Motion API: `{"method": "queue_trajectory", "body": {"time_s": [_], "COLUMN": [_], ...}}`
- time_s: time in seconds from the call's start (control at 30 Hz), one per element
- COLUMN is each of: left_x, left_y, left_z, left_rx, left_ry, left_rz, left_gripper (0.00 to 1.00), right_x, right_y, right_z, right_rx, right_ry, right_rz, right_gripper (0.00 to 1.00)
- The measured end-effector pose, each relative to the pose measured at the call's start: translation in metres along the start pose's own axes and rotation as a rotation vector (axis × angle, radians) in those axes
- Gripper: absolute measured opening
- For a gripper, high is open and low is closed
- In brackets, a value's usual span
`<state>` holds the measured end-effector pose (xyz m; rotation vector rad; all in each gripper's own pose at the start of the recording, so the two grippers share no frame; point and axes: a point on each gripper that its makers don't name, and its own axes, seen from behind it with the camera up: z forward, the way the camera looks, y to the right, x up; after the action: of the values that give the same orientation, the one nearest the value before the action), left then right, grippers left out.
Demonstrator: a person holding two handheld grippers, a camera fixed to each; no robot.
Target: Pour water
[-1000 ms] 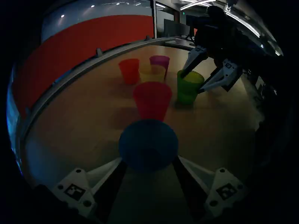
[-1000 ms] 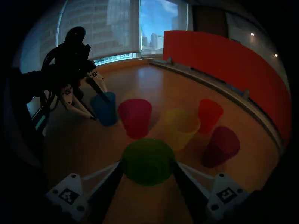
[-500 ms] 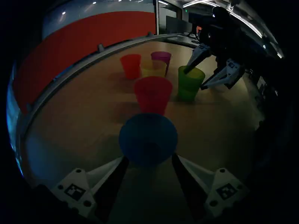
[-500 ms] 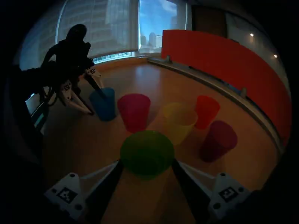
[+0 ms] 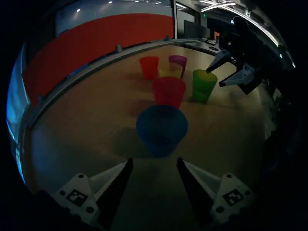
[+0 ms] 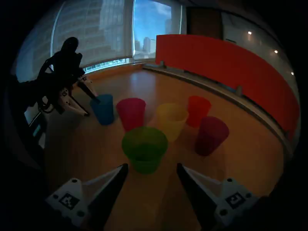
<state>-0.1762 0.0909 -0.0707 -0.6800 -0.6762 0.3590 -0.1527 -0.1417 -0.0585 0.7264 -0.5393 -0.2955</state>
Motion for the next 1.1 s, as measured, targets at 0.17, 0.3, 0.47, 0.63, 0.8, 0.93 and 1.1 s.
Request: {"method": "queue_trajectory", "body": {"time_s": [0.17, 0.3, 0.47, 0.63, 0.8, 0.93, 1.1], "left_x": [0.003, 0.004, 0.003, 0.007, 0.012, 0.017, 0.026], "left_y": [-0.009, -0.013, -0.016, -0.028, -0.045, -0.058, -0.073], "left_z": [-0.017, -0.028, -0.038, -0.048, -0.058, -0.067, -0.078], "left_rx": [0.06, 0.101, 0.147, 0.212, 0.288, 0.341, 0.412], "left_ry": [0.046, 0.07, 0.096, 0.136, 0.193, 0.243, 0.319], "left_rz": [-0.032, -0.065, -0.102, -0.136, -0.188, -0.224, -0.257], "left_gripper": [0.84, 0.84, 0.84, 0.84, 0.84, 0.84, 0.84], "right_x": [0.0, -0.002, -0.005, 0.0, 0.01, 0.015, 0.02], "right_y": [0.003, 0.009, 0.019, 0.031, 0.048, 0.065, 0.085], "right_z": [-0.013, -0.025, -0.039, -0.049, -0.059, -0.065, -0.073], "right_rx": [-0.029, -0.062, -0.115, -0.171, -0.249, -0.324, -0.424], "right_ry": [0.029, 0.045, 0.062, 0.091, 0.14, 0.178, 0.226], "right_rz": [0.037, 0.059, 0.085, 0.121, 0.163, 0.201, 0.233], "right_gripper": [0.98, 0.97, 0.98, 0.97, 0.98, 0.98, 0.97]}}
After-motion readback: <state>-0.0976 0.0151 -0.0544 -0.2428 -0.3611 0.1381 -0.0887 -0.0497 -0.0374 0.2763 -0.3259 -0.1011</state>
